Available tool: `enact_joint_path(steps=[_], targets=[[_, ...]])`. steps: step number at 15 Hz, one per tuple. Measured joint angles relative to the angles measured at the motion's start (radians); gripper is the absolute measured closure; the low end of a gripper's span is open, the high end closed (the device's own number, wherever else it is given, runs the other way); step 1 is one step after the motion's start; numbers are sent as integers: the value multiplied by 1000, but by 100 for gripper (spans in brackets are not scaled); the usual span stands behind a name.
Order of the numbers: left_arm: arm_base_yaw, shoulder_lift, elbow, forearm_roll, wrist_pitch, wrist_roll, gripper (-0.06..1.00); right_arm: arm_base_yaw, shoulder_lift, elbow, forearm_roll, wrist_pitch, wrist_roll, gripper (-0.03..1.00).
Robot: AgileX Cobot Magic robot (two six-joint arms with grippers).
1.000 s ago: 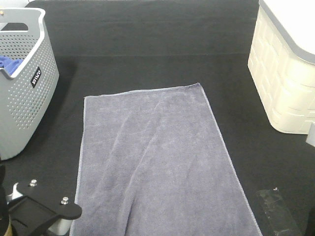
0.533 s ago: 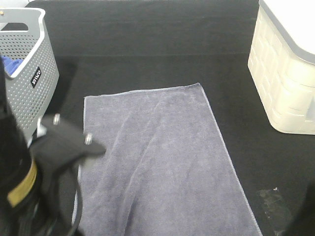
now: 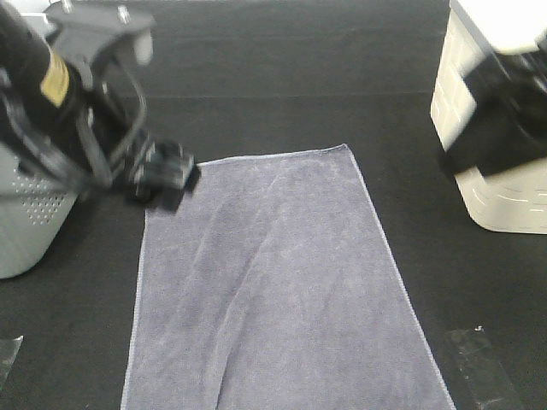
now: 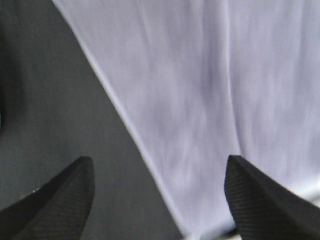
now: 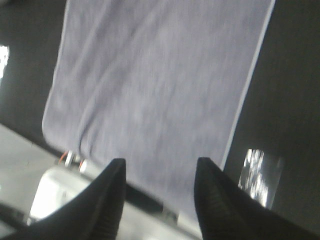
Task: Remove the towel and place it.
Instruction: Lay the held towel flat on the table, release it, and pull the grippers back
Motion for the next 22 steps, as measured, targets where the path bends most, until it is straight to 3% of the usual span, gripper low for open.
enact_joint_path(steps=[3,6,8,11,14,19,22], targets=[[118,28,-27,-23,-165,51,25,0,194,-185,-11,-38,-17,55],[225,196,-173,-28,-166,65,25,0,451,-403,-96,-48,-4,55],[267,321,-295,-48,-132,97,25,0,590,-528,-143,-51,31,55],[327,532,-518,-185,-36,208,25,-3,810,-733,-207,-51,76,55],[359,691,-705,-290,15,248,25,-6,972,-861,-274,-51,101,55],[363,883,-964,-312,178,270,25,-6,1180,-1038,-330,-56,107,55],[363,898,-989,-312,190,270,25,-6,1244,-1065,-334,-109,107,55]])
